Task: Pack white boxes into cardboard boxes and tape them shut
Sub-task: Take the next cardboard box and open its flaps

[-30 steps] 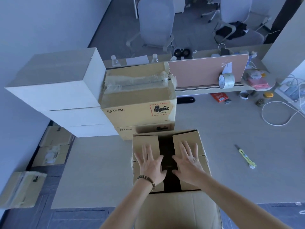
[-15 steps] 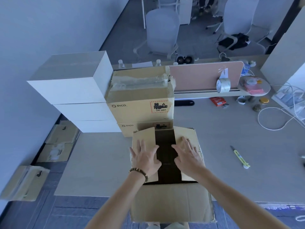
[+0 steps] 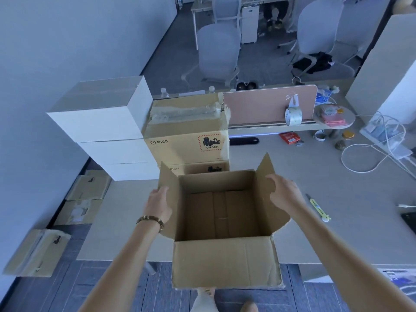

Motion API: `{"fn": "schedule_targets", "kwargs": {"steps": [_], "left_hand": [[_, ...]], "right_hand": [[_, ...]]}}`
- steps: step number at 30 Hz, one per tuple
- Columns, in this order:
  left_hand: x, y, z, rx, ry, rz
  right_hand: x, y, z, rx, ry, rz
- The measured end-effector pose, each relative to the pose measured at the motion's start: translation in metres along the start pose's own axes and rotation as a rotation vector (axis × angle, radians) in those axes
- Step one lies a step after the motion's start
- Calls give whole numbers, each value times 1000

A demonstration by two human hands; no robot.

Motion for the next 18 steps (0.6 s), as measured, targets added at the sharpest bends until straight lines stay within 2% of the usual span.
{"fn": "schedule_targets", "kwargs": {"steps": [5,9,11,13,15,18], "left_hand": [[-21,-12,37,-297,123,-116],[-29,-50,45,-408,162,21],[-28,-75,40,-326,156,130],[-26,-96,34,-197,170,193],[-26,-112,28,-124,173,204],[-34,-119,20,-48,178,188]], "right_hand": [[3,-2,-39,299,-101,-9],[5,-21,-58,553,-197,51],[2,-43,-61,524,-180,123],[-1,-64,-61,395,-163,152],[-2,-79,-56,288,-170,165],[-8,-89,-50,280,-164,134]]}}
Point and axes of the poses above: each hand's wrist, its own x-axis away from the middle knuckle, its own y-axis out of the back of the hand, z = x × y, the point moved 9 cm from there along -x, towards the middle knuckle, and after that the axes turned 12 degrees about y, right-handed, at the moved point
